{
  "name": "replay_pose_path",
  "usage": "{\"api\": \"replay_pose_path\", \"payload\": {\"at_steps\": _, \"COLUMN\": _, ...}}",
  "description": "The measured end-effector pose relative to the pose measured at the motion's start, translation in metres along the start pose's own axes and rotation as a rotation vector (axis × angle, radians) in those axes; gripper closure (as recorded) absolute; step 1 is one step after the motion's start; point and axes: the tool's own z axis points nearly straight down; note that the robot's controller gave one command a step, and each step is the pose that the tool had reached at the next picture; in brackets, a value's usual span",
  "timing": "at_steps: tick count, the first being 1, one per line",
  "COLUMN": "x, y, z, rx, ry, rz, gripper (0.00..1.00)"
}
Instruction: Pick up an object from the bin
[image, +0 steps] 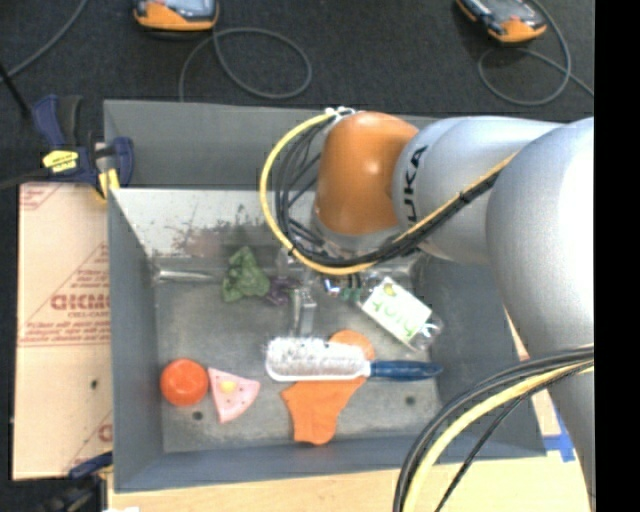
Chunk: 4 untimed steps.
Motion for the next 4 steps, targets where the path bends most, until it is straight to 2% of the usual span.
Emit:
{"api": "replay_pose_path", "payload": {"at_steps": 1, "x": -0.001, "y": 0.002, "z": -0.016, "rx": 0.002, "ry": -0.006, "rz": -0.109, "gripper": 0.0}}
{"api": "replay_pose_path", "payload": {"at_steps": 2, "x": -0.003, "y": 0.008, "z": 0.045, "rx": -0.002, "ry": -0.005, "rz": 0.133, "gripper": 1.0}}
{"api": "replay_pose_path", "payload": {"at_steps": 3, "x": -0.003, "y": 0.008, "z": 0.045, "rx": -0.002, "ry": -0.005, "rz": 0.133, "gripper": 1.0}}
{"api": "replay_pose_path", "payload": {"at_steps": 4, "x": -0.001, "y": 0.013, "z": 0.004, "rx": -0.001, "ry": 0.001, "rz": 0.148, "gripper": 1.0}}
